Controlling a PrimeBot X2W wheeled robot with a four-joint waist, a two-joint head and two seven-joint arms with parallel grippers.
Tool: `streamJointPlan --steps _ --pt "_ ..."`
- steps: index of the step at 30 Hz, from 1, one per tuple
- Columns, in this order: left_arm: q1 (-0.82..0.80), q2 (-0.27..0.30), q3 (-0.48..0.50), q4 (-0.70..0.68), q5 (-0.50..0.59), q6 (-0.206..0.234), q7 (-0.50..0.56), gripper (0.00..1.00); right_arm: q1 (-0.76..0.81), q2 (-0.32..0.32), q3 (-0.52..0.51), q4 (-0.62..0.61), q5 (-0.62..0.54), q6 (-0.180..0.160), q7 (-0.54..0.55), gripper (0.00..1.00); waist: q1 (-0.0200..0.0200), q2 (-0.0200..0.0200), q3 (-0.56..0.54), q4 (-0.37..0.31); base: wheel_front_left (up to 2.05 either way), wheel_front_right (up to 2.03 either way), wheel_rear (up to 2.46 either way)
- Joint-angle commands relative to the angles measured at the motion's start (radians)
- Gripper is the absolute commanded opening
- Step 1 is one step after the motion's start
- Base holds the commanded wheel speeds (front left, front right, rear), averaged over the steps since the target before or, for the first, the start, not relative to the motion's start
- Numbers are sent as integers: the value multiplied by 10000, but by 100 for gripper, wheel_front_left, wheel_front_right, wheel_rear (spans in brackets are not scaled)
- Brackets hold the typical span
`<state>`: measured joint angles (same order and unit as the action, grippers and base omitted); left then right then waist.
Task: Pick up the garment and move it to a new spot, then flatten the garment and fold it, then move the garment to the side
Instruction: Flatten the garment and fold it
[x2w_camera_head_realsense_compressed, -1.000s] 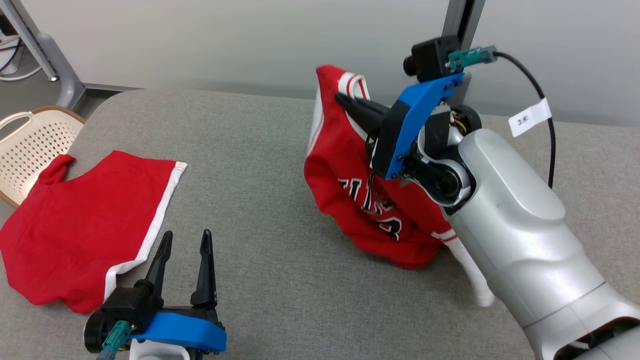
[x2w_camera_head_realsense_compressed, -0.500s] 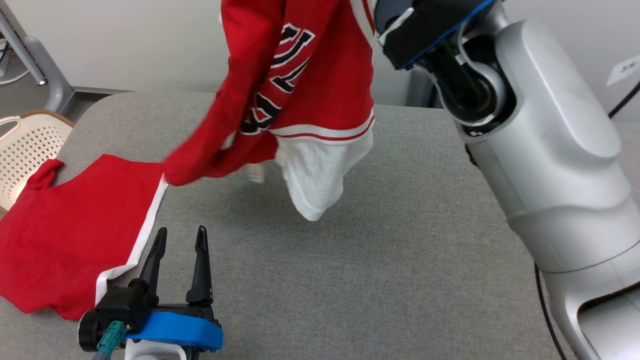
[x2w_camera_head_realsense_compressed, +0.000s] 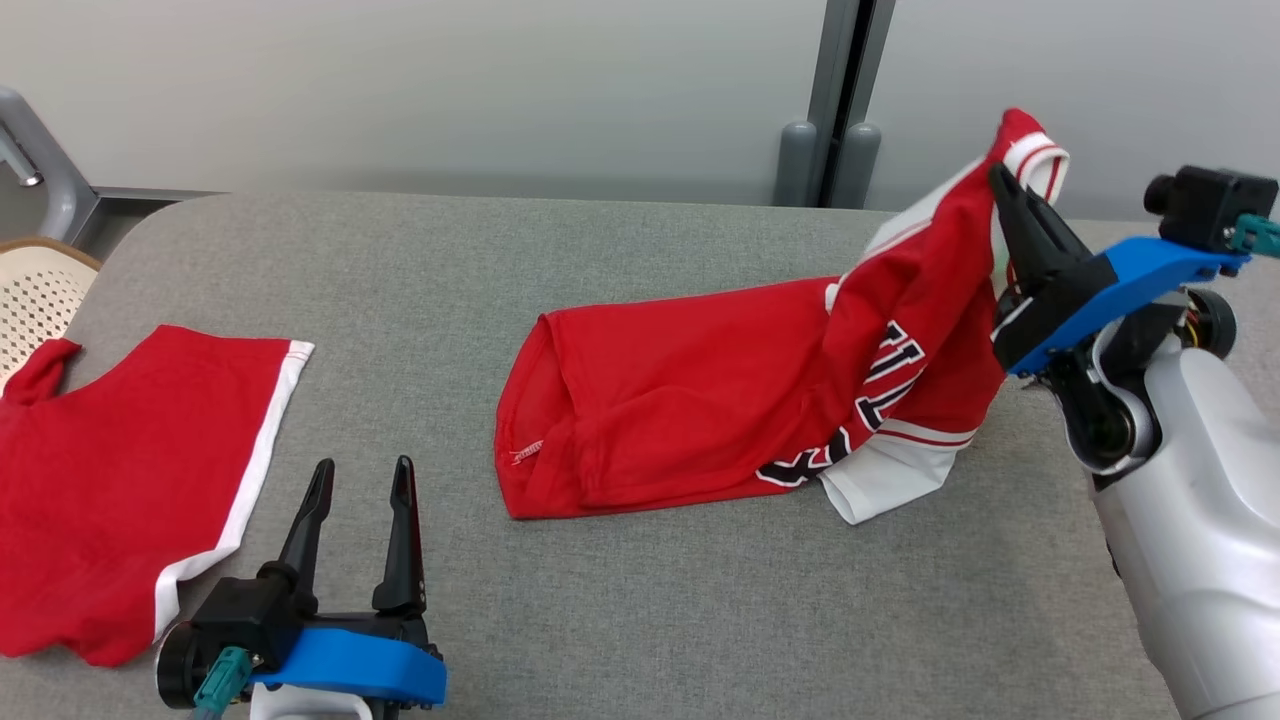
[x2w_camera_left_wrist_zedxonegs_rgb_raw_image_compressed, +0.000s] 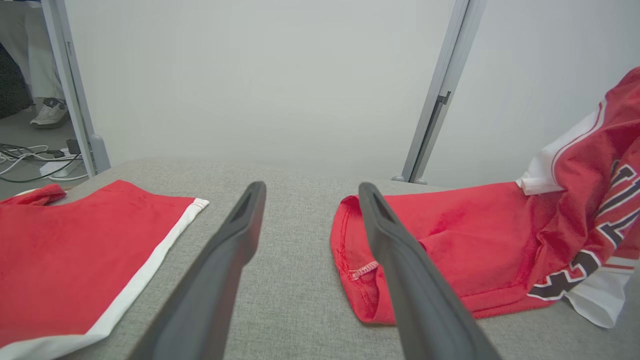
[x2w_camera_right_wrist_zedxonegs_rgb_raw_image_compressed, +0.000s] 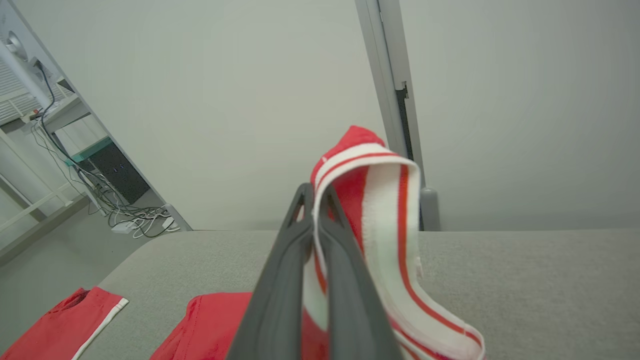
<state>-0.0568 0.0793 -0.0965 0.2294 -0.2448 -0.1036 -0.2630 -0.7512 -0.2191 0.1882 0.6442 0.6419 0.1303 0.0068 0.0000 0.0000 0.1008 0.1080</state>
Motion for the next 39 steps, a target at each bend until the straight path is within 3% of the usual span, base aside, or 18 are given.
streamJointPlan --steps 1,7,12,18,23,27,31,36,39 --pt "67 3 21 -13 44 -36 -26 100 292 -58 -158 -34 -199 8 -82 0 0 0 -15 -35 0 0 0" --pt "165 -19 4 48 38 -47 -26 100 1347 -12 -641 -1288 -959 8 125 0 0 0 -160 -140 0 0 0" --pt "345 0 42 83 35 -52 -26 100 2717 460 -1061 -4428 -1435 7 1171 0 0 0 -385 -247 0 0 0" --pt "484 35 99 0 21 -46 -26 100 4600 1360 -1707 -8643 -2269 7 3363 0 0 0 -449 -349 0 0 0" --pt "341 43 105 -99 16 -69 -26 100 5344 1660 -2146 -10484 -2384 7 4432 0 0 0 -234 -328 0 0 0" --pt "137 48 101 -120 20 -77 -27 100 4740 1687 -2660 -9724 -2297 7 4595 0 0 0 68 -319 0 0 0" --pt "-143 35 15 -98 38 -102 -26 100 3522 1656 -2998 -7284 -2617 8 4319 0 0 0 394 -220 0 0 0" --pt "-515 9 -146 -72 61 -157 -26 100 1609 1477 -3362 -3996 -2963 8 3082 0 0 0 830 120 0 0 0" --pt "-636 -8 -210 -44 59 -179 -26 100 914 1388 -3330 -2915 -3132 8 2537 0 0 0 986 293 0 0 0"
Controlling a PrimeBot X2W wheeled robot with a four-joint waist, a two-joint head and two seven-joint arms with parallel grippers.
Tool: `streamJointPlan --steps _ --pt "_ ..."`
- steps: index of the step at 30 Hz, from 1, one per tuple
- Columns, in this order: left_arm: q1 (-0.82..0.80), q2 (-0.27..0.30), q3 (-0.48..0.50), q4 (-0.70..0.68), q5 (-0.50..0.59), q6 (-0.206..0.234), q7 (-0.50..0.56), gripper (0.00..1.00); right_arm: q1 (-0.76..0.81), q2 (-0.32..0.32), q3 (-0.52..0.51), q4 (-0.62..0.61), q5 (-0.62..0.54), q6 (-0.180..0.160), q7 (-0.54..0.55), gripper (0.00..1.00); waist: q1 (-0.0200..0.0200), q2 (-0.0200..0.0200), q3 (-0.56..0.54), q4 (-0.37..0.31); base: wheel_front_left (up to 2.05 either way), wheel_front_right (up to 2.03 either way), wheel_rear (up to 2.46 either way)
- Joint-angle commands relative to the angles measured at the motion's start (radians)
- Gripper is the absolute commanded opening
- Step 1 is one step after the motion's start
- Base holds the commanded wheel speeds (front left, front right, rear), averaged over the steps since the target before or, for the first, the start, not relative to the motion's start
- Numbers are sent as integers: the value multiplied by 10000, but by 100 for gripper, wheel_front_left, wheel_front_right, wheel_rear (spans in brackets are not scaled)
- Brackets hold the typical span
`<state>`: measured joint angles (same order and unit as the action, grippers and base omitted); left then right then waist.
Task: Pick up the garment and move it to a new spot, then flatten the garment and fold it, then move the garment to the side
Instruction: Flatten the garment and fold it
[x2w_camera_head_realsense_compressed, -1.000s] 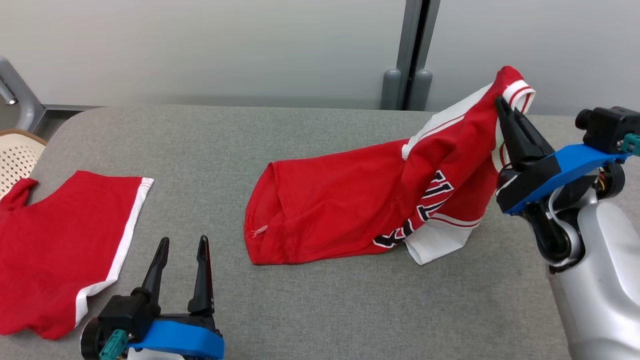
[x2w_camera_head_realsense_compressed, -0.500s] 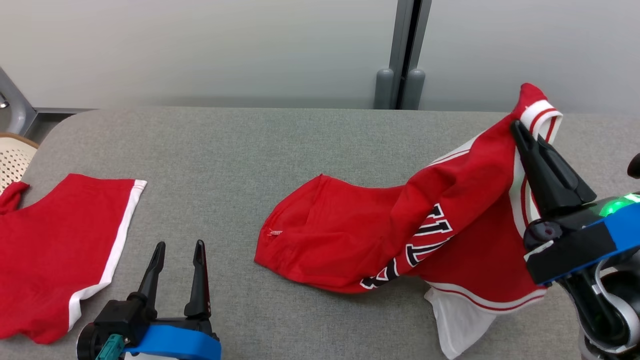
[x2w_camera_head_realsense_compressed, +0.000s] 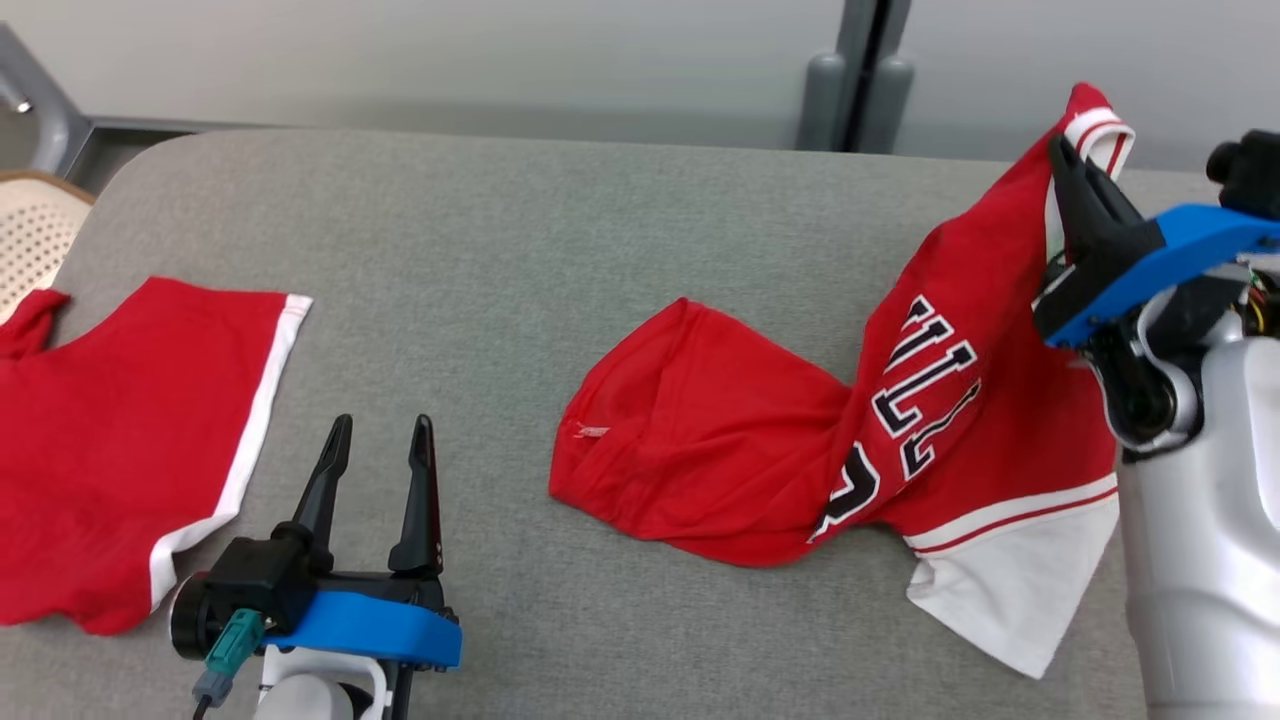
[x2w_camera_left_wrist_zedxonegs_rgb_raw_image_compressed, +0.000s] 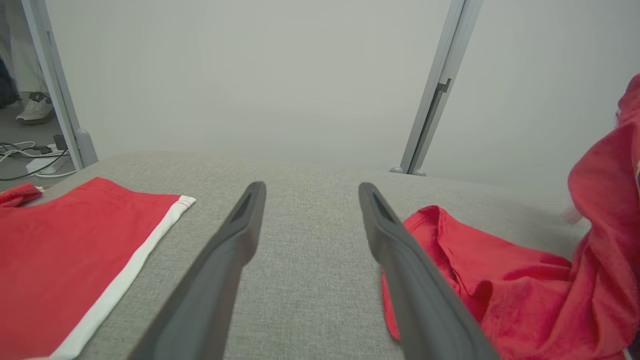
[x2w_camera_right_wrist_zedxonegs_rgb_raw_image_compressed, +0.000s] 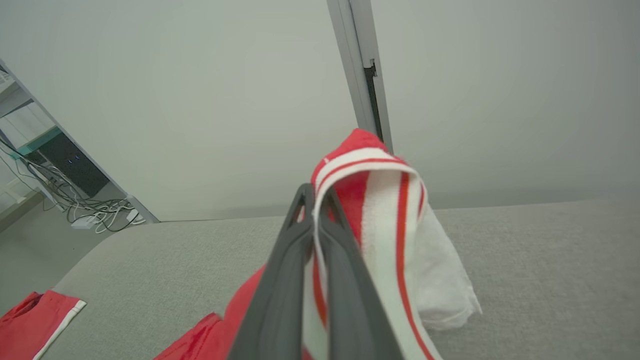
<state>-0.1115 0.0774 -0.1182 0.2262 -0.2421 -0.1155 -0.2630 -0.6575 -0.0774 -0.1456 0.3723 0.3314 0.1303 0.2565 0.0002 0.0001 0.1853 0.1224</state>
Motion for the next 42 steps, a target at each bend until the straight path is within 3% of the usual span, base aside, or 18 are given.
streamJointPlan --steps 1,10,11,12,18,23,27,32,37,42 --pt "-212 -16 -74 26 21 -77 -26 100 -610 -157 37 754 -203 8 -480 0 -2 -1 294 350 0 0 0" --pt "-376 -98 -217 104 -13 -87 -26 100 -2310 -302 116 3747 -450 7 -2157 0 -2 -1 660 915 0 0 0" --pt "-385 -103 -216 104 -8 -92 -26 100 -2455 -270 124 4082 -437 7 -2227 83 -2 -1 677 937 0 0 0" --pt "-390 -106 -210 106 -6 -96 -26 100 -2610 -257 151 4344 -431 8 -2329 100 -2 -1 686 952 0 0 0" --pt "-267 -124 -25 140 44 -89 -26 100 -2663 -312 827 5529 -287 7 -2263 100 -2 -1 482 768 0 0 0" --pt "-21 -87 189 169 79 -66 -26 100 -1865 -495 1603 5429 -12 7 -2160 100 -2 -1 29 362 0 0 0" --pt "256 -55 390 212 89 14 -26 100 -739 -855 2306 4306 -182 7 -2965 100 -2 -1 -394 -32 0 0 0" --pt "699 -2 644 172 21 79 -26 100 1043 -1216 2256 2475 -1055 7 -3986 100 -2 -1 -861 -535 0 0 0" --pt "1155 68 794 154 -3 104 -26 100 3189 -686 1493 234 -2443 7 -3870 100 -2 -1 -1262 -1005 0 0 0" --pt "1323 78 770 205 -3 98 -26 100 4772 -85 880 -1426 -2992 7 -3355 100 -2 -1 -1430 -1118 0 0 0"
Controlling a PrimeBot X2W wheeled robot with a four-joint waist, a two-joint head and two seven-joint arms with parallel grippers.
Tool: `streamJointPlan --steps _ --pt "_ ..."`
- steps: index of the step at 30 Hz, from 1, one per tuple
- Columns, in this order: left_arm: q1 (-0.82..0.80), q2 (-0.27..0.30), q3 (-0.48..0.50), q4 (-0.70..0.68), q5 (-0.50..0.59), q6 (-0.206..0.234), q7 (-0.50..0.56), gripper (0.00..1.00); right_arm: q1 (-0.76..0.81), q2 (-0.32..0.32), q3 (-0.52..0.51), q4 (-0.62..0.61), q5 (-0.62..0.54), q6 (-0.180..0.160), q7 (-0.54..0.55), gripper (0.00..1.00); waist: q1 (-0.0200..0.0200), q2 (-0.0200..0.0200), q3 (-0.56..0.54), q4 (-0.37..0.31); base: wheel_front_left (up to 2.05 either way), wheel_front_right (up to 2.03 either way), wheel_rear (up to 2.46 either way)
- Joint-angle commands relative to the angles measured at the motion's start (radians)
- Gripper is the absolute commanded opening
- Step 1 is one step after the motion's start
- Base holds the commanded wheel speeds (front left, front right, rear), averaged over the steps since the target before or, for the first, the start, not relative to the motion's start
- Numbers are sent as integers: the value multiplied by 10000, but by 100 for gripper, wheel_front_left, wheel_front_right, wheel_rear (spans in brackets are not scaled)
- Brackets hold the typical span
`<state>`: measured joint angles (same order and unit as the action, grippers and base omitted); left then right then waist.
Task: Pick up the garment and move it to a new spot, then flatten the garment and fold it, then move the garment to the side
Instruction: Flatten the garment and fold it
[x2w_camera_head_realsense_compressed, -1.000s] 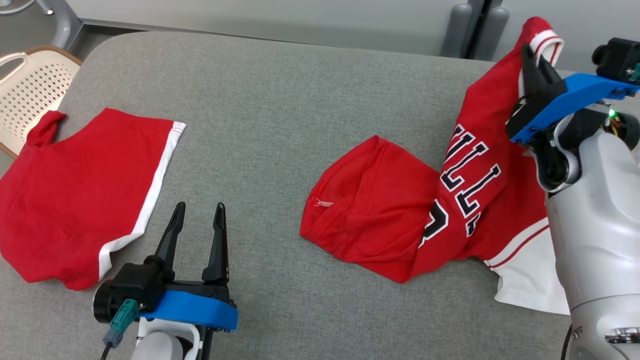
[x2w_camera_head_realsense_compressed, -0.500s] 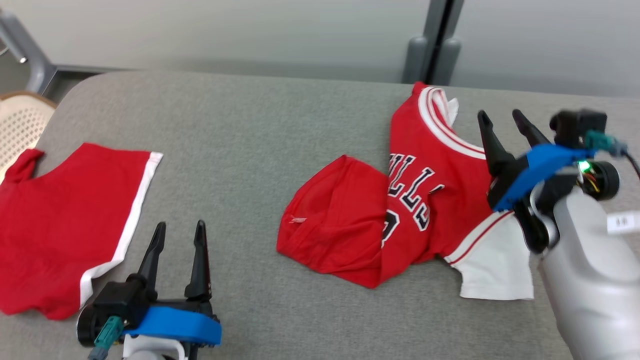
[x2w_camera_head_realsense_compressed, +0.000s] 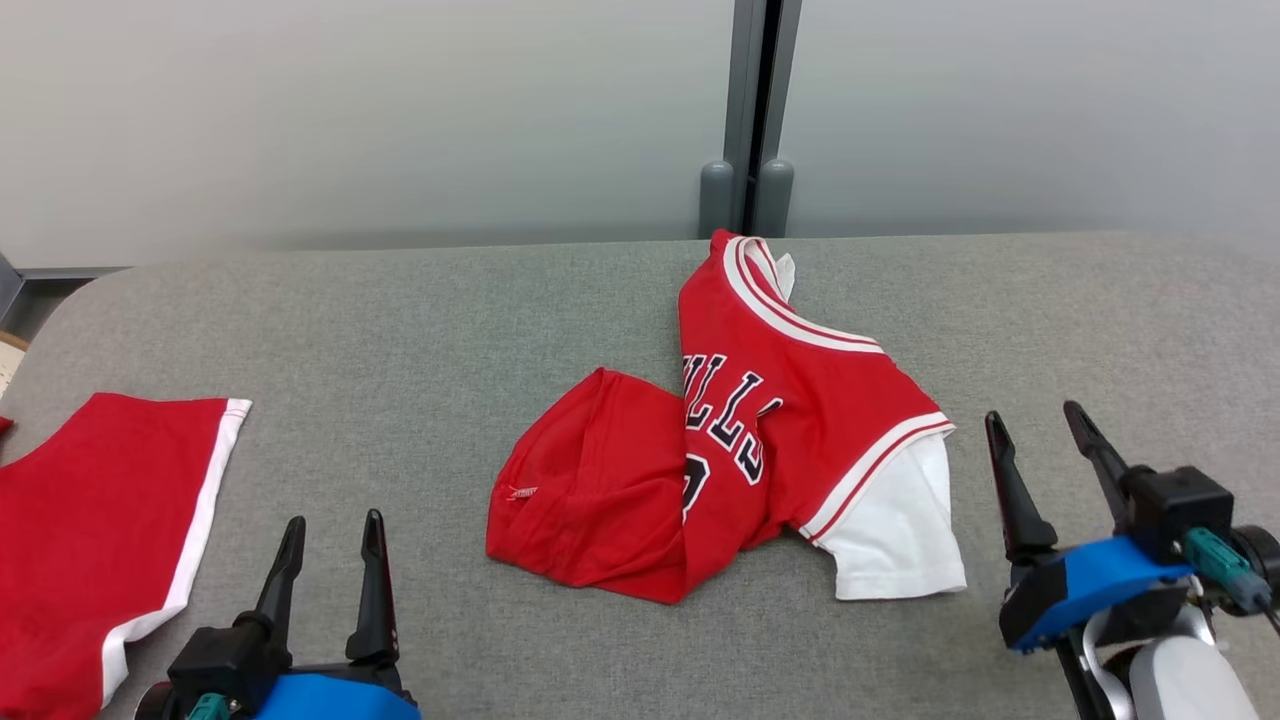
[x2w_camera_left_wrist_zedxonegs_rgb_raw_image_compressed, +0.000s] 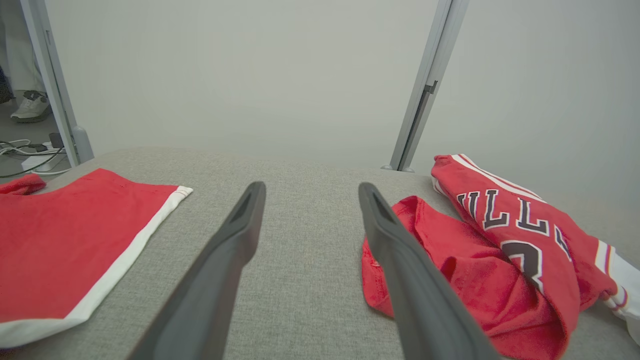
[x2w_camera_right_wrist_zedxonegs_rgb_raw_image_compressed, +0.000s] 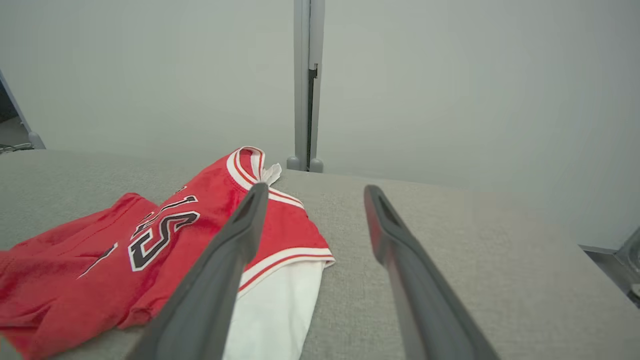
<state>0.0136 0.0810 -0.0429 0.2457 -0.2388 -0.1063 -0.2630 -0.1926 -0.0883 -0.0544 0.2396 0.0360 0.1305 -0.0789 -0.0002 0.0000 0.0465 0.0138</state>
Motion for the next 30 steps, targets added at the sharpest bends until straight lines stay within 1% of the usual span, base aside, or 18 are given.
streamJointPlan --steps 1,5,9,15,19,22,27,30 --pt "98 42 1 19 -38 2 -26 100 384 113 -114 -419 -76 5 42 100 2 0 -67 -41 0 0 0" --pt "191 78 -35 71 -55 -18 -26 100 1244 315 -342 -1466 61 5 60 100 2 0 -136 -53 0 0 0" --pt "255 126 -82 163 -51 -29 -26 100 1790 376 -529 -2064 293 5 218 100 2 0 -204 -59 0 0 0" --pt "-109 212 -271 374 14 -47 156 100 2107 383 -381 -2362 750 5 481 100 2 0 -124 -125 0 0 0" --pt "-771 295 -689 594 66 -115 634 100 2020 379 -207 -2453 976 5 547 100 2 0 119 -254 0 0 0" --pt "-1484 351 -1246 987 -48 -182 1557 100 1952 379 -138 -2460 1036 5 565 100 2 0 288 -365 0 0 0" --pt "-2729 329 -2203 1543 -580 -257 3417 100 1818 378 -5 -2397 1167 5 575 100 2 0 567 -633 0 0 0" --pt "-3404 342 -2539 1814 -909 -257 4309 100 1756 378 127 -2364 1283 5 553 100 2 0 738 -792 0 0 0"
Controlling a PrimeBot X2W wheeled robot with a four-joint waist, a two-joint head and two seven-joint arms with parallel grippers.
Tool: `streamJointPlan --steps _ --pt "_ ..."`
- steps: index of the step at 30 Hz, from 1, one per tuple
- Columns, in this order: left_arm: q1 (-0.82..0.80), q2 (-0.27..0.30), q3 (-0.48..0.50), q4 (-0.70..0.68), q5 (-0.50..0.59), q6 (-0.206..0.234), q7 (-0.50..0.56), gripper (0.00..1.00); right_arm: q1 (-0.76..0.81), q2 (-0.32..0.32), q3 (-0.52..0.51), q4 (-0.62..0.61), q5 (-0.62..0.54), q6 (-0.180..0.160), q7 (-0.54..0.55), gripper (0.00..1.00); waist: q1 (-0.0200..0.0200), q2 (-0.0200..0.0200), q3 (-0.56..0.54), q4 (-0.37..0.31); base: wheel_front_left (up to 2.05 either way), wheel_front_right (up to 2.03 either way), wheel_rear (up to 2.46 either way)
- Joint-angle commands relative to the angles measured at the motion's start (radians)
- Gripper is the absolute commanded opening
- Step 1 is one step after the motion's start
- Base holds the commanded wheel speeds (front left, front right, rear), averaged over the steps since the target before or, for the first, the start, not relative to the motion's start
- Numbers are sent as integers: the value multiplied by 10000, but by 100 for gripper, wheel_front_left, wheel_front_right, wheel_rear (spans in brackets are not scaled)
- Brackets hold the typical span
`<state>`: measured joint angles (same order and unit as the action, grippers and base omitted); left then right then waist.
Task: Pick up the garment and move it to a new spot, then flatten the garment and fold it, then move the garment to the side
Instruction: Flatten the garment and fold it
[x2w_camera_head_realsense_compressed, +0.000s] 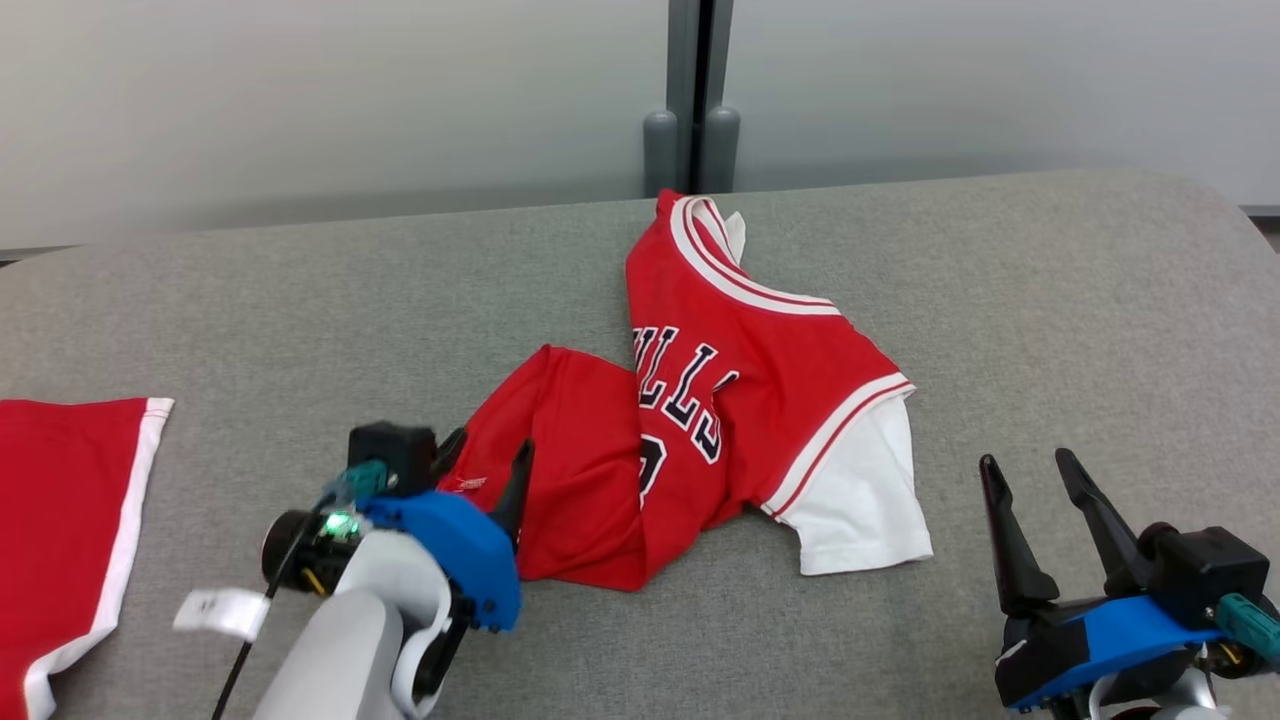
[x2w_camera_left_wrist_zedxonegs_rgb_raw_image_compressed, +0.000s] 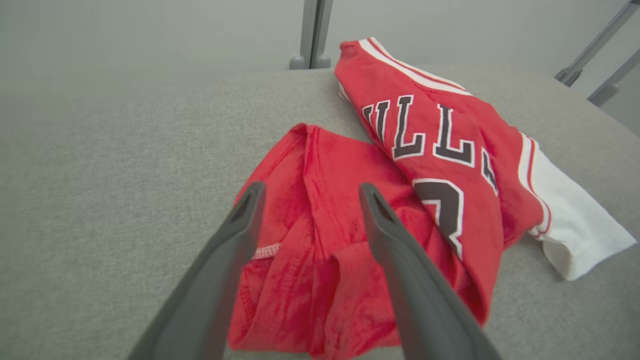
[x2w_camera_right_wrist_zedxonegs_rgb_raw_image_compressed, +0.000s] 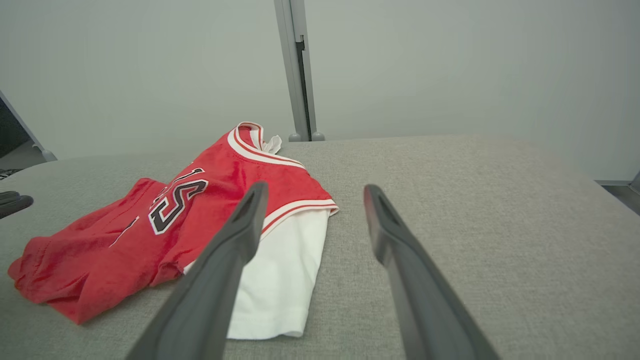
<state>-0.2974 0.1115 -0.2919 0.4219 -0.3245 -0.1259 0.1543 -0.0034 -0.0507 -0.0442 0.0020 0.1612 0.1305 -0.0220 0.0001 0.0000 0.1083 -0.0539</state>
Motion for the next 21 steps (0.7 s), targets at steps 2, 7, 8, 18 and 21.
streamJointPlan --steps 2,7,8,18,21 --pt "-900 109 -306 373 -288 -65 903 100 -246 3 109 65 112 5 -65 100 -1 0 291 -251 0 0 0" --pt "-1765 114 -402 1118 -652 -66 2060 100 -466 2 311 86 206 5 -160 100 -1 0 675 -528 0 0 0" --pt "-1922 107 -382 1283 -703 -34 2214 100 -505 2 338 87 227 5 -183 100 -1 0 767 -586 0 0 0" --pt "-2792 64 -325 2444 -1068 115 3237 100 -809 2 529 233 405 5 -422 100 -1 0 1349 -949 0 0 0" --pt "-2849 42 -367 2529 -1137 112 3240 100 -835 2 550 321 425 5 -508 100 -1 0 1379 -971 0 0 0"
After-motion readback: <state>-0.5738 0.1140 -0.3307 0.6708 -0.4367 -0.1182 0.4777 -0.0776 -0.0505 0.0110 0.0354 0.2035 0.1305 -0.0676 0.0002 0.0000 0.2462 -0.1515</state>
